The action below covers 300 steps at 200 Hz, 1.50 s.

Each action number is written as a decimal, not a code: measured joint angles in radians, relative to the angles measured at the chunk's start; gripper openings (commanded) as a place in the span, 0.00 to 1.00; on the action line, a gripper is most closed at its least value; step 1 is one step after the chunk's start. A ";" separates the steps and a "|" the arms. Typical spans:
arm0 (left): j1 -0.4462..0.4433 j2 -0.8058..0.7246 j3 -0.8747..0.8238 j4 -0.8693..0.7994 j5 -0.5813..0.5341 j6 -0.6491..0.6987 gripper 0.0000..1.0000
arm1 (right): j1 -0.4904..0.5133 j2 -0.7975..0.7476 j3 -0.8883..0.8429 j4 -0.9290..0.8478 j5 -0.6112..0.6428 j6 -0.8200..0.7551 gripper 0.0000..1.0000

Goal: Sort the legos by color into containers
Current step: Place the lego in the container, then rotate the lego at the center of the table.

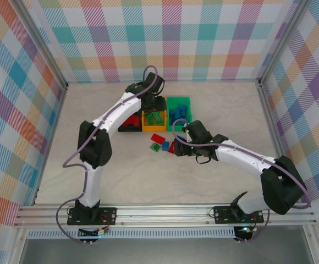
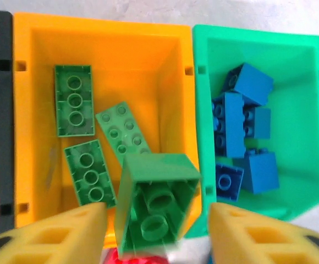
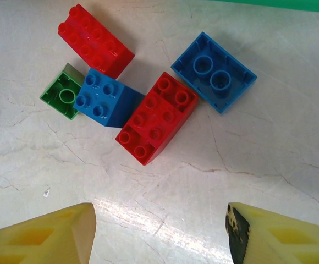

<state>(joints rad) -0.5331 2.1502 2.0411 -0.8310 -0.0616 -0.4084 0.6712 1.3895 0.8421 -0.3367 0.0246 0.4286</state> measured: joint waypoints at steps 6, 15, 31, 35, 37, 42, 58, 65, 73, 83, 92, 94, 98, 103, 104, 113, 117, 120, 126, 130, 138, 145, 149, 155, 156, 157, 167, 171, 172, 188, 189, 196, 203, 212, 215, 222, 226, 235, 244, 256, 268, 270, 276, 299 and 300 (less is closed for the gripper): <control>0.002 0.026 0.029 -0.011 0.000 0.007 0.60 | 0.000 -0.005 -0.005 0.000 -0.003 0.005 0.65; 0.002 0.054 0.056 -0.024 0.000 0.010 0.64 | 0.000 -0.011 -0.011 0.000 -0.007 0.009 0.65; 0.002 0.061 0.048 -0.042 0.000 0.020 0.66 | 0.001 -0.011 -0.016 0.000 -0.017 0.015 0.65; 0.002 0.058 0.042 -0.042 -0.001 0.021 0.66 | 0.003 -0.011 -0.017 0.000 -0.019 0.017 0.65; 0.002 0.056 0.039 -0.042 -0.001 0.021 0.66 | 0.003 -0.011 -0.017 0.000 -0.021 0.018 0.65; 0.002 0.047 0.021 -0.034 -0.001 0.021 0.66 | 0.005 -0.011 -0.018 0.000 -0.024 0.021 0.65; 0.002 -0.013 -0.084 -0.011 -0.001 0.021 0.66 | 0.018 -0.011 -0.018 0.001 -0.031 0.028 0.65; 0.002 -0.051 -0.143 0.001 -0.001 0.021 0.66 | 0.027 -0.010 -0.018 0.004 -0.034 0.028 0.65; 0.002 -0.099 -0.212 0.019 -0.002 0.020 0.66 | 0.040 -0.005 -0.017 0.008 -0.039 0.028 0.65; 0.002 -0.166 -0.303 0.045 -0.005 0.017 0.65 | 0.053 0.006 -0.013 0.008 -0.045 0.028 0.65; 0.002 -0.238 -0.386 0.072 -0.008 0.012 0.66 | 0.068 0.030 0.000 0.007 -0.053 0.027 0.65; 0.002 -0.248 -0.397 0.076 -0.008 0.011 0.66 | 0.071 0.035 0.003 0.007 -0.054 0.027 0.65; 0.002 -0.278 -0.430 0.086 -0.009 0.008 0.66 | 0.077 0.048 0.013 0.007 -0.056 0.027 0.65; 0.002 -0.315 -0.468 0.103 -0.009 0.005 0.66 | 0.086 0.068 0.028 0.007 -0.060 0.025 0.65; 0.002 -0.326 -0.478 0.106 -0.009 0.005 0.66 | 0.087 0.070 0.030 0.007 -0.060 0.025 0.65; 0.002 -0.389 -0.541 0.139 -0.009 -0.002 0.66 | 0.105 0.110 0.062 0.006 -0.063 0.019 0.65; 0.002 -0.418 -0.570 0.153 -0.009 -0.006 0.65 | 0.113 0.128 0.079 0.006 -0.063 0.016 0.65; 0.002 -0.437 -0.589 0.161 -0.009 -0.009 0.65 | 0.119 0.142 0.091 0.006 -0.064 0.013 0.65; 0.002 -0.471 -0.622 0.176 -0.010 -0.015 0.65 | 0.130 0.167 0.115 0.006 -0.063 0.009 0.65; 0.002 -0.493 -0.646 0.189 -0.011 -0.020 0.65 | 0.137 0.185 0.134 0.005 -0.063 0.006 0.65; 0.002 -0.530 -0.686 0.207 -0.012 -0.026 0.65 | 0.150 0.218 0.169 0.003 -0.063 0.002 0.65; 0.002 -0.560 -0.720 0.222 -0.016 -0.031 0.65 | 0.158 0.242 0.198 0.000 -0.063 0.000 0.65; 0.002 -0.576 -0.740 0.230 -0.020 -0.034 0.65 | 0.163 0.258 0.216 -0.002 -0.063 0.000 0.65; 0.002 -0.598 -0.768 0.237 -0.027 -0.038 0.65 | 0.169 0.278 0.239 -0.004 -0.063 -0.001 0.65; 0.002 -0.600 -0.770 0.238 -0.028 -0.039 0.65 | 0.171 0.283 0.245 -0.005 -0.063 -0.002 0.65; 0.002 -0.605 -0.777 0.240 -0.030 -0.041 0.65 | 0.172 0.285 0.248 -0.006 -0.062 -0.002 0.65; 0.002 -0.637 -0.818 0.244 -0.040 -0.045 0.65 | 0.182 0.315 0.286 -0.015 -0.061 -0.005 0.65; 0.002 -0.649 -0.834 0.248 -0.045 -0.048 0.65 | 0.186 0.326 0.302 -0.022 -0.058 -0.007 0.65; 0.002 -0.651 -0.837 0.248 -0.046 -0.048 0.65 | 0.187 0.328 0.305 -0.023 -0.058 -0.007 0.65; 0.002 -0.698 -0.893 0.253 -0.063 -0.052 0.65 | 0.197 0.369 0.359 -0.040 -0.055 -0.020 0.65; 0.002 -0.702 -0.897 0.254 -0.064 -0.053 0.65 | 0.197 0.371 0.362 -0.041 -0.054 -0.021 0.65; 0.002 -0.719 -0.916 0.256 -0.071 -0.056 0.65 | 0.200 0.388 0.385 -0.053 -0.050 -0.026 0.65; 0.002 -0.737 -0.934 0.256 -0.079 -0.060 0.65 | 0.202 0.404 0.406 -0.062 -0.043 -0.028 0.65; 0.002 -0.754 -0.951 0.254 -0.087 -0.068 0.65 | 0.203 0.427 0.431 -0.074 -0.034 -0.034 0.65; 0.002 -0.758 -0.955 0.255 -0.089 -0.072 0.65 | 0.203 0.436 0.441 -0.080 -0.032 -0.036 0.65; 0.002 -0.765 -0.964 0.255 -0.090 -0.078 0.65 | 0.203 0.456 0.463 -0.095 -0.021 -0.045 0.65; 0.002 -0.767 -0.968 0.256 -0.090 -0.080 0.65 | 0.203 0.469 0.476 -0.103 -0.013 -0.049 0.65; 0.002 -0.774 -0.985 0.260 -0.090 -0.091 0.65 | 0.203 0.496 0.502 -0.117 0.000 -0.057 0.65; 0.002 -0.782 -1.008 0.263 -0.090 -0.101 0.65 | 0.203 0.523 0.529 -0.137 0.012 -0.070 0.65; 0.002 -0.793 -1.041 0.262 -0.090 -0.117 0.67 | 0.203 0.555 0.565 -0.161 0.024 -0.082 0.65; 0.007 -0.800 -1.068 0.261 -0.090 -0.132 0.67 | 0.203 0.588 0.609 -0.188 0.037 -0.098 0.65; 0.008 -0.800 -1.072 0.261 -0.090 -0.138 0.67 | 0.203 0.592 0.615 -0.190 0.039 -0.099 0.65; 0.014 -0.800 -1.080 0.259 -0.089 -0.148 0.67 | 0.203 0.606 0.638 -0.203 0.046 -0.105 0.65; 0.054 -0.800 -1.102 0.255 -0.083 -0.180 0.67 | 0.203 0.658 0.714 -0.242 0.076 -0.117 0.65; 0.056 -0.800 -1.102 0.256 -0.082 -0.180 0.67 | 0.203 0.658 0.716 -0.243 0.077 -0.117 0.65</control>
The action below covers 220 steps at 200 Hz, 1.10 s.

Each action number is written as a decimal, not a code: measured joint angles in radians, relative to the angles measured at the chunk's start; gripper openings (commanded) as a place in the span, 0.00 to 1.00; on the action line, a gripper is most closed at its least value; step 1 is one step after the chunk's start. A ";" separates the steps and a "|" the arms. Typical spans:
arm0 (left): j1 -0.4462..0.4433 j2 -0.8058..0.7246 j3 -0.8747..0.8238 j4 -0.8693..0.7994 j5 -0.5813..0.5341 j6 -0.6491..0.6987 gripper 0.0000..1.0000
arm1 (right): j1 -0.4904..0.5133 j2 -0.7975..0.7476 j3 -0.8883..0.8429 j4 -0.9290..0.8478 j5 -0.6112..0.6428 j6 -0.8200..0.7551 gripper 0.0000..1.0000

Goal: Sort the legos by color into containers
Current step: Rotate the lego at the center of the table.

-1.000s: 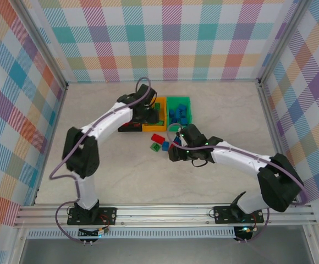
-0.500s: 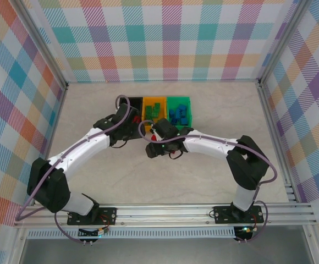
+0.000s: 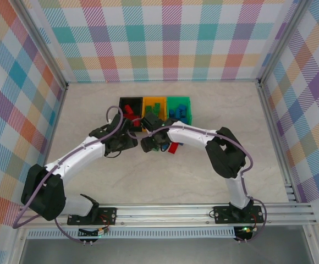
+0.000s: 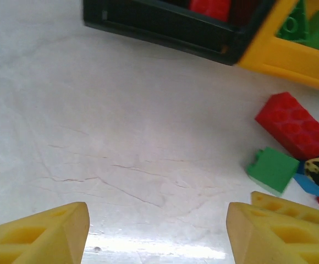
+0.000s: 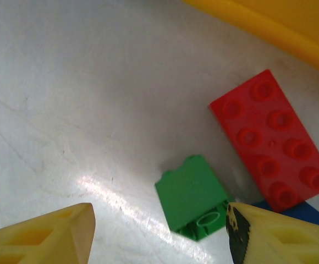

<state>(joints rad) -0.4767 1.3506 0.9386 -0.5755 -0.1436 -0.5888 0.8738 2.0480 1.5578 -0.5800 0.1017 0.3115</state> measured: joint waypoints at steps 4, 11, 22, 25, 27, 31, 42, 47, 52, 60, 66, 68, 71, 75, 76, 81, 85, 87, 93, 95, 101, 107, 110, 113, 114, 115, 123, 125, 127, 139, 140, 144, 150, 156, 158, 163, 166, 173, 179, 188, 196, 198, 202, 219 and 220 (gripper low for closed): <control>0.008 0.000 -0.002 0.000 0.002 -0.003 0.67 | 0.000 0.005 0.008 -0.005 0.005 -0.001 0.65; 0.019 0.000 -0.006 0.003 0.006 -0.010 0.67 | 0.000 0.012 0.021 -0.015 0.013 -0.004 0.65; 0.034 0.000 -0.019 0.007 0.013 -0.020 0.66 | 0.000 0.021 0.034 -0.032 0.024 -0.007 0.65; 0.037 0.000 -0.022 0.007 0.015 -0.022 0.67 | 0.000 0.023 0.037 -0.037 0.027 -0.007 0.65; 0.038 0.000 -0.025 0.006 0.017 -0.024 0.66 | 0.000 0.024 0.038 -0.039 0.029 -0.008 0.65; 0.041 0.000 -0.030 0.007 0.020 -0.026 0.66 | 0.000 0.027 0.043 -0.047 0.032 -0.008 0.65; 0.044 0.000 -0.041 0.006 0.025 -0.027 0.67 | 0.000 0.036 0.055 -0.061 0.040 -0.011 0.65; 0.044 0.000 -0.043 0.006 0.029 -0.028 0.67 | 0.000 0.039 0.059 -0.065 0.044 -0.014 0.65; 0.046 0.000 -0.045 0.006 0.030 -0.028 0.67 | 0.000 0.041 0.062 -0.069 0.046 -0.014 0.65; 0.047 0.000 -0.045 0.006 0.030 -0.028 0.67 | 0.000 0.044 0.066 -0.074 0.049 -0.014 0.64; 0.048 -0.002 -0.045 0.006 0.030 -0.028 0.67 | 0.000 0.045 0.066 -0.074 0.051 -0.014 0.64; 0.048 -0.003 -0.045 0.006 0.030 -0.028 0.67 | 0.000 0.045 0.067 -0.075 0.051 -0.014 0.64; 0.048 -0.004 -0.045 0.006 0.030 -0.028 0.67 | 0.000 0.045 0.067 -0.076 0.052 -0.014 0.64; 0.048 -0.006 -0.045 0.006 0.030 -0.028 0.66 | 0.001 0.046 0.068 -0.076 0.052 -0.014 0.64; 0.048 -0.007 -0.045 0.006 0.030 -0.028 0.67 | 0.001 0.046 0.068 -0.076 0.052 -0.014 0.64; 0.048 -0.010 -0.045 0.006 0.030 -0.028 0.67 | 0.001 0.046 0.068 -0.076 0.052 -0.014 0.64; 0.048 -0.013 -0.045 0.006 0.029 -0.028 0.66 | 0.001 0.046 0.068 -0.076 0.052 -0.014 0.64; 0.048 -0.014 -0.045 0.006 0.029 -0.028 0.66 | 0.001 0.047 0.068 -0.076 0.052 -0.014 0.64; 0.048 -0.018 -0.045 0.006 0.029 -0.028 0.66 | 0.001 0.048 0.069 -0.077 0.052 -0.014 0.64; 0.048 -0.019 -0.045 0.006 0.029 -0.028 0.66 | 0.001 0.049 0.069 -0.077 0.052 -0.014 0.64; 0.050 -0.021 -0.045 0.006 0.029 -0.028 0.66 | 0.001 0.051 0.074 -0.081 0.052 -0.014 0.64; 0.051 -0.022 -0.045 0.005 0.027 -0.027 0.66 | 0.001 0.055 0.079 -0.084 0.052 -0.014 0.64; 0.054 -0.022 -0.045 0.005 0.027 -0.027 0.66 | 0.001 0.056 0.081 -0.087 0.053 -0.014 0.63; 0.055 -0.022 -0.045 0.003 0.026 -0.027 0.66 | 0.001 0.058 0.085 -0.089 0.053 -0.014 0.63; 0.056 -0.022 -0.045 0.003 0.026 -0.027 0.66 | 0.001 0.059 0.085 -0.090 0.053 -0.014 0.63; 0.057 -0.022 -0.045 0.002 0.026 -0.027 0.66 | 0.001 0.060 0.086 -0.090 0.053 -0.014 0.63; 0.067 -0.023 -0.046 0.002 0.026 -0.027 0.66 | 0.001 0.066 0.096 -0.095 0.054 -0.014 0.62; 0.069 -0.023 -0.047 0.001 0.026 -0.027 0.66 | 0.001 0.067 0.099 -0.096 0.055 -0.014 0.62; 0.071 -0.024 -0.047 0.000 0.026 -0.026 0.66 | 0.001 0.068 0.100 -0.096 0.055 -0.014 0.62; 0.089 -0.032 -0.055 0.000 0.026 -0.025 0.66 | 0.001 0.071 0.105 -0.095 0.055 -0.014 0.61; 0.090 -0.033 -0.055 0.000 0.026 -0.025 0.66 | 0.001 0.071 0.105 -0.095 0.055 -0.014 0.61; 0.097 -0.040 -0.060 0.000 0.026 -0.025 0.66 | 0.001 0.071 0.105 -0.095 0.055 -0.014 0.61; 0.106 -0.051 -0.068 -0.001 0.026 -0.024 0.66 | 0.001 0.071 0.103 -0.095 0.056 -0.014 0.61; 0.116 -0.066 -0.077 -0.003 0.026 -0.024 0.66 | 0.001 0.069 0.100 -0.093 0.056 -0.014 0.61; 0.119 -0.071 -0.080 -0.003 0.026 -0.024 0.66 | 0.002 0.068 0.098 -0.092 0.056 -0.014 0.61; 0.127 -0.084 -0.086 -0.005 0.026 -0.024 0.66 | 0.003 0.063 0.092 -0.092 0.056 -0.013 0.60; 0.131 -0.090 -0.089 -0.006 0.027 -0.024 0.66 | 0.003 0.060 0.087 -0.092 0.056 -0.013 0.60; 0.141 -0.106 -0.095 -0.008 0.027 -0.024 0.66 | 0.005 0.050 0.074 -0.094 0.056 -0.013 0.60; 0.150 -0.119 -0.100 -0.008 0.027 -0.024 0.66 | 0.007 0.043 0.064 -0.093 0.058 -0.013 0.60; 0.160 -0.132 -0.104 -0.009 0.029 -0.024 0.66 | 0.011 0.032 0.048 -0.094 0.060 -0.012 0.60; 0.169 -0.138 -0.107 -0.009 0.030 -0.024 0.66 | 0.013 0.023 0.035 -0.094 0.064 -0.010 0.60; 0.171 -0.138 -0.107 -0.009 0.030 -0.024 0.66 | 0.013 0.020 0.031 -0.094 0.064 -0.009 0.60; 0.175 -0.138 -0.109 -0.008 0.032 -0.024 0.66 | 0.014 0.014 0.023 -0.095 0.065 -0.008 0.60; 0.189 -0.138 -0.118 -0.005 0.048 -0.024 0.66 | 0.019 -0.007 -0.005 -0.097 0.066 0.002 0.60; 0.190 -0.138 -0.119 -0.005 0.048 -0.024 0.66 | 0.020 -0.009 -0.008 -0.097 0.066 0.002 0.60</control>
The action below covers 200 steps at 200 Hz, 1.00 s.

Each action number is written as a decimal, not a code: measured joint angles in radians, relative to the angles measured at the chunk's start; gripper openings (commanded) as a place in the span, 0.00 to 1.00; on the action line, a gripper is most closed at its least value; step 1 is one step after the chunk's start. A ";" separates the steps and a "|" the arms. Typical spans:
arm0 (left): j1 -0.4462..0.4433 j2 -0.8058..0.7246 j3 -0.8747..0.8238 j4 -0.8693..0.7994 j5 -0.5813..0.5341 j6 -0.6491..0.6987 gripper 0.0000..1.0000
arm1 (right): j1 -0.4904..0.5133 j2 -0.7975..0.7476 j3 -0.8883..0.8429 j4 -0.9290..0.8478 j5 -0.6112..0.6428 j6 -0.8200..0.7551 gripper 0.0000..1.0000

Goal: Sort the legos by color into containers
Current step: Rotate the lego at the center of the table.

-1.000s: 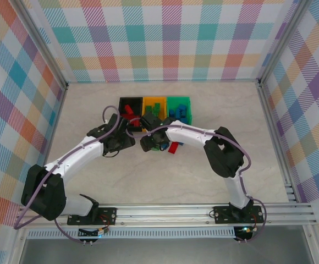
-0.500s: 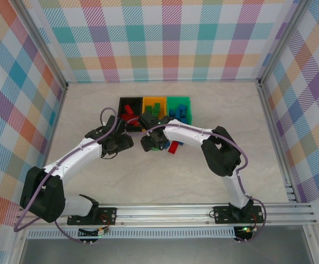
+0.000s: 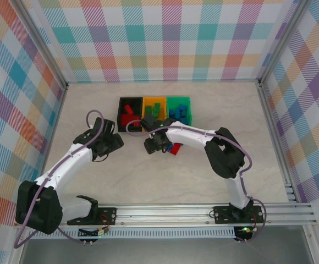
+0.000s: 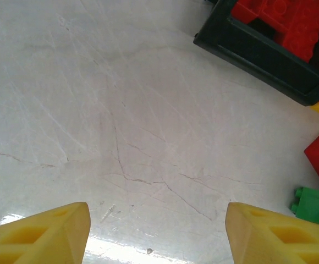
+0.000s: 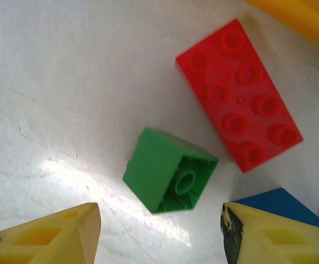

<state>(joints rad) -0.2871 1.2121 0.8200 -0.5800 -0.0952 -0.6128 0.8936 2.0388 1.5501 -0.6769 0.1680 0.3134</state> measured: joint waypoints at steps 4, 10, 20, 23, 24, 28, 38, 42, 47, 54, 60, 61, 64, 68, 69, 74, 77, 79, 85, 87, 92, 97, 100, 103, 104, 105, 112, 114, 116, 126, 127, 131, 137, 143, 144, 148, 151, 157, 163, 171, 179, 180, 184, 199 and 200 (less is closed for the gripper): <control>0.003 0.000 -0.002 0.000 0.005 0.000 0.66 | 0.002 -0.004 -0.005 -0.002 0.000 0.003 0.60; 0.006 0.000 -0.006 0.003 0.009 0.000 0.66 | 0.005 -0.011 -0.012 -0.005 0.000 0.010 0.60; 0.011 0.000 -0.009 0.005 0.018 0.000 0.66 | 0.011 -0.019 -0.020 -0.010 -0.005 0.015 0.60; 0.012 0.000 -0.010 0.006 0.020 0.000 0.66 | 0.013 -0.019 -0.020 -0.011 -0.007 0.018 0.61; 0.012 0.000 -0.010 0.006 0.020 0.000 0.66 | 0.014 -0.020 -0.020 -0.012 -0.009 0.019 0.61; 0.014 0.000 -0.011 0.007 0.024 0.000 0.66 | 0.017 -0.020 -0.020 -0.013 -0.012 0.023 0.61; 0.016 0.000 -0.012 0.007 0.027 0.000 0.66 | 0.025 -0.021 -0.020 -0.010 -0.024 0.031 0.61; 0.016 0.000 -0.012 0.008 0.028 0.000 0.66 | 0.028 -0.021 -0.021 -0.008 -0.030 0.034 0.61; 0.016 0.000 -0.013 0.008 0.031 0.000 0.66 | 0.031 -0.021 -0.021 -0.005 -0.037 0.038 0.61; 0.016 0.000 -0.013 0.008 0.034 0.000 0.66 | 0.033 -0.021 -0.021 -0.002 -0.047 0.043 0.61; 0.016 0.000 -0.013 0.008 0.035 0.000 0.66 | 0.035 -0.021 -0.020 0.002 -0.053 0.046 0.61; 0.016 0.000 -0.013 0.008 0.035 0.000 0.66 | 0.035 -0.021 -0.020 0.002 -0.053 0.046 0.61; 0.016 0.000 -0.013 0.008 0.034 0.000 0.66 | 0.036 -0.021 -0.020 0.003 -0.056 0.047 0.61; 0.016 -0.001 -0.013 0.008 0.034 0.000 0.66 | 0.037 -0.020 -0.019 0.003 -0.059 0.048 0.61; 0.016 -0.001 -0.013 0.008 0.035 0.000 0.66 | 0.037 -0.020 -0.019 0.003 -0.060 0.048 0.61; 0.017 -0.003 -0.013 0.008 0.035 0.000 0.66 | 0.038 -0.018 -0.016 0.002 -0.062 0.049 0.61; 0.017 -0.004 -0.014 0.007 0.034 0.000 0.66 | 0.039 -0.017 -0.013 0.001 -0.063 0.050 0.61; 0.017 -0.005 -0.014 0.007 0.034 0.000 0.66 | 0.039 -0.015 -0.012 0.001 -0.064 0.050 0.61; 0.018 -0.010 -0.016 0.007 0.034 0.000 0.66 | 0.039 -0.007 0.001 -0.004 -0.063 0.052 0.61; 0.019 -0.011 -0.016 0.007 0.034 0.000 0.66 | 0.039 -0.003 0.007 -0.006 -0.063 0.052 0.61; 0.021 -0.016 -0.018 0.007 0.034 0.000 0.66 | 0.039 0.007 0.020 -0.007 -0.062 0.053 0.61; 0.023 -0.020 -0.019 0.007 0.034 0.000 0.66 | 0.039 0.018 0.037 -0.011 -0.057 0.053 0.61; 0.026 -0.024 -0.021 0.006 0.034 0.000 0.66 | 0.038 0.026 0.047 -0.015 -0.055 0.054 0.61; 0.028 -0.027 -0.022 0.006 0.034 0.000 0.66 | 0.037 0.032 0.058 -0.018 -0.051 0.056 0.61; 0.028 -0.028 -0.022 0.006 0.034 0.000 0.66 | 0.037 0.034 0.060 -0.018 -0.051 0.056 0.61; 0.029 -0.030 -0.023 0.006 0.034 0.001 0.66 | 0.037 0.036 0.063 -0.019 -0.051 0.056 0.61; 0.032 -0.037 -0.025 0.006 0.034 0.003 0.66 | 0.035 0.054 0.084 -0.026 -0.044 0.058 0.62; 0.034 -0.038 -0.025 0.006 0.034 0.003 0.66 | 0.034 0.059 0.090 -0.028 -0.043 0.060 0.62; 0.035 -0.040 -0.026 0.006 0.034 0.003 0.66 | 0.034 0.062 0.094 -0.029 -0.041 0.060 0.62; 0.038 -0.047 -0.026 0.004 0.033 0.006 0.66 | 0.029 0.077 0.116 -0.042 -0.033 0.065 0.62; 0.039 -0.047 -0.026 0.004 0.033 0.007 0.66 | 0.029 0.078 0.118 -0.044 -0.033 0.066 0.62; 0.039 -0.049 -0.026 0.004 0.033 0.008 0.66 | 0.026 0.080 0.124 -0.047 -0.032 0.068 0.62; 0.040 -0.051 -0.026 0.004 0.031 0.010 0.66 | 0.023 0.083 0.130 -0.052 -0.029 0.069 0.62; 0.040 -0.054 -0.026 0.004 0.030 0.011 0.66 | 0.017 0.086 0.135 -0.060 -0.025 0.071 0.62; 0.040 -0.055 -0.027 0.004 0.030 0.011 0.66 | 0.016 0.087 0.135 -0.060 -0.024 0.071 0.62; 0.041 -0.056 -0.027 0.004 0.030 0.012 0.66 | 0.013 0.090 0.139 -0.068 -0.019 0.071 0.62; 0.041 -0.057 -0.027 0.004 0.030 0.013 0.66 | 0.010 0.092 0.142 -0.073 -0.016 0.072 0.62; 0.041 -0.059 -0.029 0.004 0.030 0.015 0.66 | 0.007 0.095 0.146 -0.081 -0.010 0.072 0.62; 0.041 -0.060 -0.031 0.004 0.030 0.017 0.66 | 0.003 0.097 0.150 -0.088 -0.003 0.072 0.62; 0.041 -0.063 -0.035 0.004 0.030 0.019 0.66 | 0.002 0.097 0.152 -0.094 0.005 0.072 0.62; 0.041 -0.065 -0.039 0.004 0.031 0.022 0.66 | 0.002 0.097 0.152 -0.100 0.013 0.071 0.62; 0.041 -0.065 -0.039 0.004 0.031 0.022 0.66 | 0.002 0.097 0.152 -0.100 0.013 0.071 0.62; 0.041 -0.065 -0.040 0.004 0.031 0.023 0.66 | 0.002 0.097 0.152 -0.103 0.018 0.071 0.62; 0.041 -0.065 -0.047 0.004 0.031 0.025 0.66 | 0.000 0.097 0.152 -0.105 0.034 0.071 0.62; 0.041 -0.065 -0.047 0.004 0.031 0.025 0.66 | 0.000 0.097 0.152 -0.105 0.035 0.071 0.62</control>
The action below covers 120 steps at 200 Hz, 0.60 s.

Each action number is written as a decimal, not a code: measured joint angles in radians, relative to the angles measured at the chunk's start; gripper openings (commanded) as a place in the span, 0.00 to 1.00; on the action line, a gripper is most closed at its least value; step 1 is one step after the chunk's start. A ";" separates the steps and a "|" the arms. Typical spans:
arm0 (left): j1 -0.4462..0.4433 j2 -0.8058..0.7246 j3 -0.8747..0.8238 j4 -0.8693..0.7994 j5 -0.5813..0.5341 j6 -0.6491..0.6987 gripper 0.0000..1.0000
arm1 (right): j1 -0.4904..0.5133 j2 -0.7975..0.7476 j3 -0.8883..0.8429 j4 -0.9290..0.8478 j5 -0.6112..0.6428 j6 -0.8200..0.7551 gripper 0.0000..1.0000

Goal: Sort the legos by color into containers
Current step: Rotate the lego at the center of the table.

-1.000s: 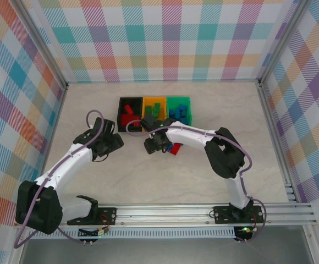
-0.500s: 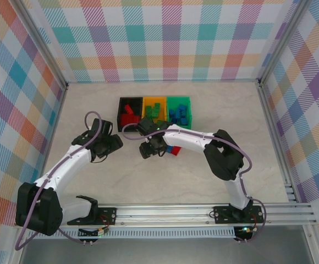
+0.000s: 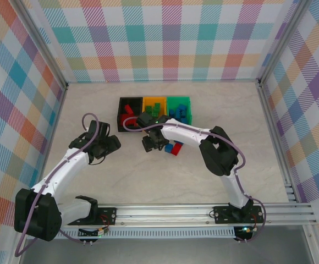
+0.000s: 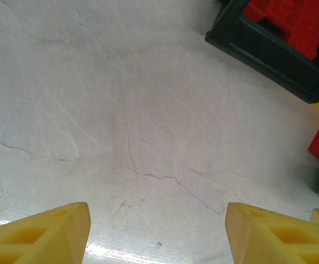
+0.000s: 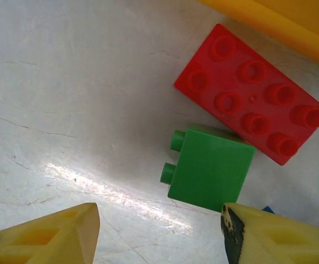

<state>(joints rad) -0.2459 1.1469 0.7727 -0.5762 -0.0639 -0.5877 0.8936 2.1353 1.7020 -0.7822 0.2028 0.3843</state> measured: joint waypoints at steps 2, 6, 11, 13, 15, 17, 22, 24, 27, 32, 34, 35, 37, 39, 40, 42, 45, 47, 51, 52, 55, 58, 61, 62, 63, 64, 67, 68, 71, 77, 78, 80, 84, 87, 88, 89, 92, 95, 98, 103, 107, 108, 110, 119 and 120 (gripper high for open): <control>0.000 0.000 -0.001 0.000 0.000 0.000 0.66 | 0.000 0.000 0.000 -0.001 0.002 0.000 0.62; 0.000 0.000 -0.002 0.000 0.000 0.000 0.66 | 0.000 0.000 0.000 -0.003 0.006 0.000 0.62; 0.000 0.000 -0.003 0.001 0.001 0.000 0.66 | -0.001 0.000 0.000 -0.006 0.010 0.000 0.62; 0.000 0.000 -0.003 0.001 0.002 0.000 0.66 | -0.002 0.000 0.000 -0.008 0.012 0.000 0.62; 0.001 0.000 -0.003 0.001 0.003 0.000 0.66 | -0.003 0.000 0.000 -0.009 0.014 0.000 0.62; 0.001 0.000 -0.003 0.001 0.003 0.000 0.66 | -0.003 0.000 0.001 -0.011 0.015 0.000 0.62; 0.001 0.000 -0.004 0.001 0.003 0.000 0.66 | -0.005 0.003 0.005 -0.017 0.019 0.000 0.62; 0.001 0.000 -0.004 0.001 0.003 0.000 0.66 | -0.005 0.005 0.006 -0.019 0.019 0.000 0.62; 0.001 0.000 -0.004 0.001 0.004 0.000 0.66 | -0.006 0.009 0.010 -0.021 0.022 -0.001 0.62; 0.001 0.001 -0.004 0.002 0.006 0.000 0.66 | -0.008 0.014 0.016 -0.024 0.027 -0.001 0.62; 0.001 0.001 -0.004 0.002 0.007 0.000 0.66 | -0.009 0.016 0.019 -0.025 0.029 -0.001 0.62; 0.001 0.001 -0.004 0.003 0.008 0.000 0.66 | -0.009 0.017 0.021 -0.025 0.029 -0.001 0.62; 0.001 0.002 -0.004 0.003 0.009 0.000 0.66 | -0.009 0.019 0.023 -0.026 0.032 -0.001 0.62; 0.001 0.002 -0.004 0.003 0.010 0.000 0.66 | -0.009 0.022 0.027 -0.026 0.034 -0.002 0.62; 0.001 0.002 -0.004 0.003 0.011 0.000 0.66 | -0.009 0.023 0.028 -0.026 0.034 -0.002 0.62; 0.001 0.002 -0.004 0.003 0.011 0.000 0.66 | -0.010 0.024 0.031 -0.027 0.036 -0.002 0.62; 0.001 0.002 -0.004 0.003 0.012 0.000 0.66 | -0.011 0.028 0.036 -0.028 0.040 -0.003 0.62; 0.001 0.002 -0.004 0.003 0.013 0.000 0.66 | -0.011 0.031 0.040 -0.029 0.040 -0.003 0.62; 0.001 0.002 -0.004 0.003 0.015 0.000 0.66 | -0.013 0.035 0.046 -0.028 0.045 -0.004 0.62; 0.001 0.002 -0.004 0.003 0.015 0.001 0.66 | -0.013 0.037 0.048 -0.028 0.046 -0.004 0.62; 0.001 0.002 -0.004 0.003 0.016 0.000 0.66 | -0.015 0.041 0.053 -0.029 0.049 -0.004 0.62; 0.001 0.002 -0.004 0.003 0.018 0.000 0.66 | -0.016 0.045 0.058 -0.031 0.052 -0.004 0.62; 0.001 0.002 -0.004 0.003 0.018 0.000 0.66 | -0.018 0.048 0.061 -0.031 0.055 -0.004 0.62; 0.001 0.002 -0.004 0.003 0.018 0.000 0.66 | -0.019 0.050 0.063 -0.031 0.055 -0.004 0.62; 0.001 0.002 -0.004 0.003 0.019 0.000 0.66 | -0.019 0.050 0.063 -0.030 0.055 -0.004 0.62; 0.001 0.002 -0.004 0.003 0.019 0.000 0.66 | -0.020 0.051 0.063 -0.029 0.055 -0.004 0.62; 0.001 0.002 -0.004 0.003 0.019 0.001 0.66 | -0.024 0.055 0.064 -0.028 0.054 -0.004 0.62; 0.001 0.002 -0.004 0.003 0.019 0.001 0.66 | -0.024 0.056 0.064 -0.028 0.053 -0.004 0.62; 0.001 0.002 -0.004 0.003 0.019 0.001 0.66 | -0.027 0.060 0.064 -0.028 0.053 -0.004 0.62; 0.001 0.002 -0.004 0.003 0.020 0.001 0.66 | -0.032 0.071 0.064 -0.031 0.054 -0.004 0.62; 0.001 0.002 -0.004 0.003 0.020 0.001 0.66 | -0.033 0.072 0.064 -0.031 0.054 -0.004 0.62; 0.001 0.002 -0.004 0.003 0.020 0.001 0.66 | -0.035 0.076 0.064 -0.032 0.054 -0.004 0.62; 0.001 0.002 -0.004 0.003 0.020 0.001 0.66 | -0.039 0.083 0.064 -0.032 0.054 -0.004 0.62; 0.001 0.001 -0.004 0.003 0.020 0.001 0.66 | -0.042 0.090 0.064 -0.034 0.054 -0.005 0.62; 0.001 0.001 -0.004 0.003 0.020 0.001 0.66 | -0.042 0.091 0.064 -0.034 0.054 -0.005 0.62; 0.001 0.001 -0.004 0.003 0.020 0.001 0.66 | -0.043 0.093 0.064 -0.034 0.054 -0.004 0.62; 0.001 0.001 -0.004 0.002 0.020 0.001 0.66 | -0.045 0.097 0.064 -0.035 0.055 -0.005 0.62; 0.001 0.000 -0.004 0.002 0.020 0.001 0.66 | -0.047 0.103 0.064 -0.036 0.053 -0.005 0.62; 0.001 0.000 -0.004 0.002 0.020 0.001 0.66 | -0.049 0.106 0.064 -0.034 0.044 -0.005 0.62; 0.001 -0.001 -0.004 0.002 0.020 0.001 0.66 | -0.051 0.107 0.067 -0.032 0.040 -0.007 0.62; 0.001 -0.002 -0.004 0.002 0.020 0.001 0.66 | -0.053 0.106 0.068 -0.034 0.045 -0.007 0.62; 0.001 -0.002 -0.004 0.002 0.020 0.001 0.66 | -0.053 0.106 0.068 -0.034 0.045 -0.008 0.62; 0.001 -0.003 -0.004 0.002 0.020 0.001 0.66 | -0.054 0.106 0.068 -0.035 0.046 -0.008 0.62; 0.001 -0.006 -0.005 0.001 0.021 0.001 0.66 | -0.058 0.106 0.068 -0.034 0.043 -0.008 0.61; 0.001 -0.006 -0.005 0.001 0.021 0.001 0.66 | -0.058 0.107 0.068 -0.034 0.043 -0.008 0.61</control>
<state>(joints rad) -0.2451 1.1404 0.7677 -0.5751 -0.0433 -0.5869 0.8356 2.2421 1.7702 -0.8158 0.2455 0.3763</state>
